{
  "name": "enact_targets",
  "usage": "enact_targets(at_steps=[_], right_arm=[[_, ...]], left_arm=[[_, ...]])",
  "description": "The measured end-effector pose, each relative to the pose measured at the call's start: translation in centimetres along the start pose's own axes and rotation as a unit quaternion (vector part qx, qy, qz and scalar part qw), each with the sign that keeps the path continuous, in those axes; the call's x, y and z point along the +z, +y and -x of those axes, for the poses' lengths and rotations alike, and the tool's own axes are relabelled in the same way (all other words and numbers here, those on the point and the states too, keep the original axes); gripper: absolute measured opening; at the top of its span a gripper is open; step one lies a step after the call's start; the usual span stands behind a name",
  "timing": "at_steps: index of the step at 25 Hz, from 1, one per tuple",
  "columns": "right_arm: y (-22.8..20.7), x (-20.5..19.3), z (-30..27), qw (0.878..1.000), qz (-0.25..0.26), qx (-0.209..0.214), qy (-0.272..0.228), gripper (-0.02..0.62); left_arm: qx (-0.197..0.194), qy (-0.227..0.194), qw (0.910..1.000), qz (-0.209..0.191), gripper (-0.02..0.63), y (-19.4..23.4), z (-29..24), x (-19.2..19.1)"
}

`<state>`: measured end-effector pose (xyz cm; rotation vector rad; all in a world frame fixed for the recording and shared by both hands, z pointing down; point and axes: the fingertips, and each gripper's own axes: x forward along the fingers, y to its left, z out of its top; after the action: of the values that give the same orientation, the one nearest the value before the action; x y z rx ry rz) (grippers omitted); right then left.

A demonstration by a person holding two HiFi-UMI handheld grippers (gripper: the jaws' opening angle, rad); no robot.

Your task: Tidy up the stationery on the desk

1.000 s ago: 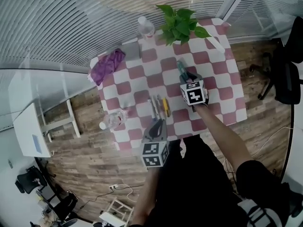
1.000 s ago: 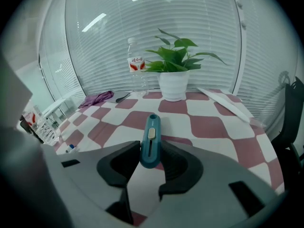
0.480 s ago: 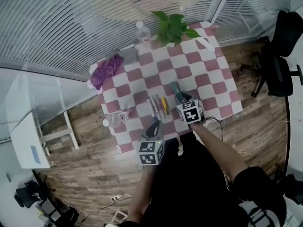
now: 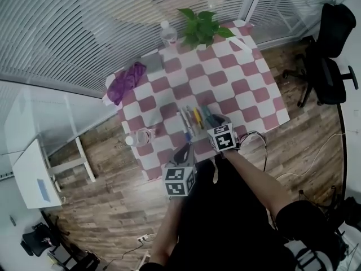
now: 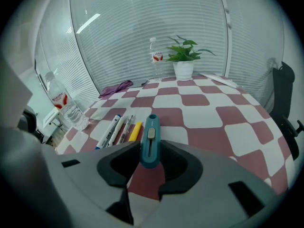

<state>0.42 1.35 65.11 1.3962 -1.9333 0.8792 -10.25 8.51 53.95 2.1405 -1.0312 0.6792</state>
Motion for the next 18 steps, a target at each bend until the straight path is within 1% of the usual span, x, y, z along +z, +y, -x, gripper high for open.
enact_targets(at_steps=[6,18], right_arm=[[0.1,-0.7,-0.6,1.000,-0.018,-0.015,0.004,0.149],[0.7,-1.9,-1.1,0.999,0.003,-0.035,0.023,0.153]], left_arm=[[-0.009,0.007,0.9999,-0.004,0.051,0.0,0.7,-1.1],[-0.016,0.010,0.9997,-0.013,0.051,0.9,1.9,-1.7]])
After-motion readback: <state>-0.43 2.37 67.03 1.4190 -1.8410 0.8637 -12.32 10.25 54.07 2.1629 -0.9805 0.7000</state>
